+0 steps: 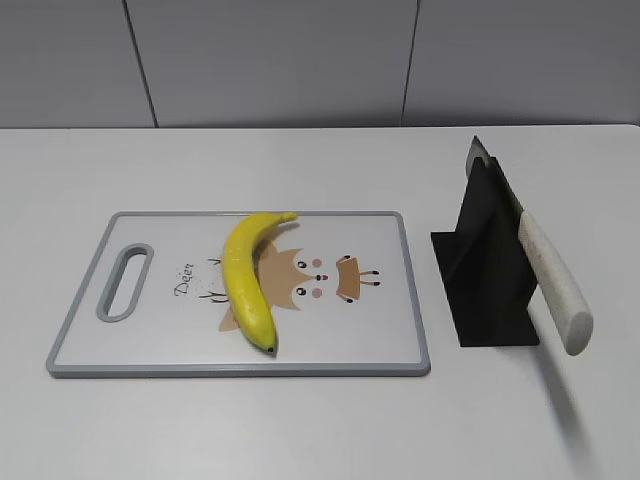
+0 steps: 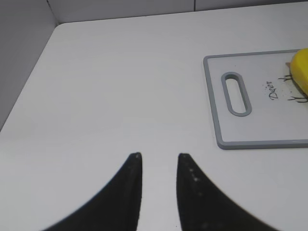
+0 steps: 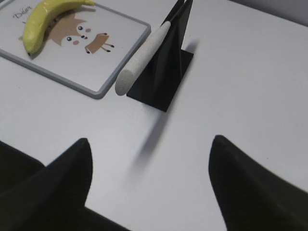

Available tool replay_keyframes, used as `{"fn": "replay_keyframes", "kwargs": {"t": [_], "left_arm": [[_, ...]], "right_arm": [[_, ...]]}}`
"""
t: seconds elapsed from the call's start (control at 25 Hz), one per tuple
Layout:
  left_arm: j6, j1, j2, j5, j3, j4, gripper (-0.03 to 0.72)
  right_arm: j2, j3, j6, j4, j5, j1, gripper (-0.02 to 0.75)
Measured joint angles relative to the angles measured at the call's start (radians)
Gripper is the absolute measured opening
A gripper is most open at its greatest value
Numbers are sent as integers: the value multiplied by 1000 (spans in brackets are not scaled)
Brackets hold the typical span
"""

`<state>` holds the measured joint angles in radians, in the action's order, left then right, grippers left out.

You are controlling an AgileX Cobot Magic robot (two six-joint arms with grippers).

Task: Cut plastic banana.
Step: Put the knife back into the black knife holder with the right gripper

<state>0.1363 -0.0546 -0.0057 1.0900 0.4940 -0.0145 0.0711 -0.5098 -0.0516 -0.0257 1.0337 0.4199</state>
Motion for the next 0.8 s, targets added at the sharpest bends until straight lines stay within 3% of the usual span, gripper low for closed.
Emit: {"fn": "replay_keyframes", "kwargs": {"t": [0.64, 0.8], "left_arm": [[0, 1, 0, 0, 0, 0, 240], [0, 1, 0, 0, 0, 0, 240]], "right_arm": [[-77, 1, -2, 14, 3, -1, 585], [-77, 1, -2, 6, 3, -67, 585]]}}
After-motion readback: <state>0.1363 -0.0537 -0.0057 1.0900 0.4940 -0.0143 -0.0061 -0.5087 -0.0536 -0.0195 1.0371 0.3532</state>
